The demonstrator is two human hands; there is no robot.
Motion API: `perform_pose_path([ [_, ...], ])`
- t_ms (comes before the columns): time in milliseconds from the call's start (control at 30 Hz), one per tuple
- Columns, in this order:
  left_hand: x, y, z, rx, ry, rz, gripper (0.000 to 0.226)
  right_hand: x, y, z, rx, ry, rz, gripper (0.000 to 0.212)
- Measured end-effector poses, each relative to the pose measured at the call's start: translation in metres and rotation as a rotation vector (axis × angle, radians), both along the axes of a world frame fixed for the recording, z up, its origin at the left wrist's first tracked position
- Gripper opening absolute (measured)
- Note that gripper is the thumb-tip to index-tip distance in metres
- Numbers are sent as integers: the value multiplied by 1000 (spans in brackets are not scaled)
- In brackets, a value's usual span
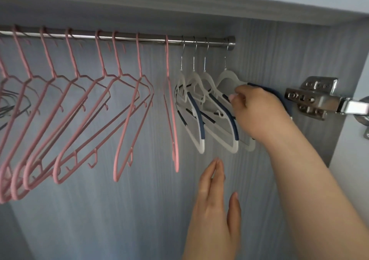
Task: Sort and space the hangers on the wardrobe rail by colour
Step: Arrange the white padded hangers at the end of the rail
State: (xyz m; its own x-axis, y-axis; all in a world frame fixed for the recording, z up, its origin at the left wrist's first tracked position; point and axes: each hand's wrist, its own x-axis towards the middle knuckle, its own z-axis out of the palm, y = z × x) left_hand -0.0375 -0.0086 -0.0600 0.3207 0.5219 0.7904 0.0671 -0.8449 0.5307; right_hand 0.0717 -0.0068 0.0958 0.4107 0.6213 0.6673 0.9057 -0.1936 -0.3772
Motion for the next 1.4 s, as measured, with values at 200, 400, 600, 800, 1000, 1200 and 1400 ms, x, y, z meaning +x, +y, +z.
perform_pose_path([
  [200,-41,0,33,222,-323,277,28,-26,-30,1,239,65,200,24],
  [400,-53,18,50,-30,-57,373,56,-72,-17,-12,179,100,458,31],
  [600,-53,29,45,-217,97,315,46,-101,2,-34,3,-16,477,42],
  [800,-57,34,51,-210,-30,281,42,-96,30,-40,-89,139,390,54],
  [1000,-58,25,41,-248,-73,209,52,-96,44,-41,-65,527,529,58],
  [1200,-67,28,42,-202,-129,252,55,-106,47,-40,-1,671,630,61],
  [1400,-69,32,39,-198,-130,259,53,-108,53,-43,18,695,639,58],
])
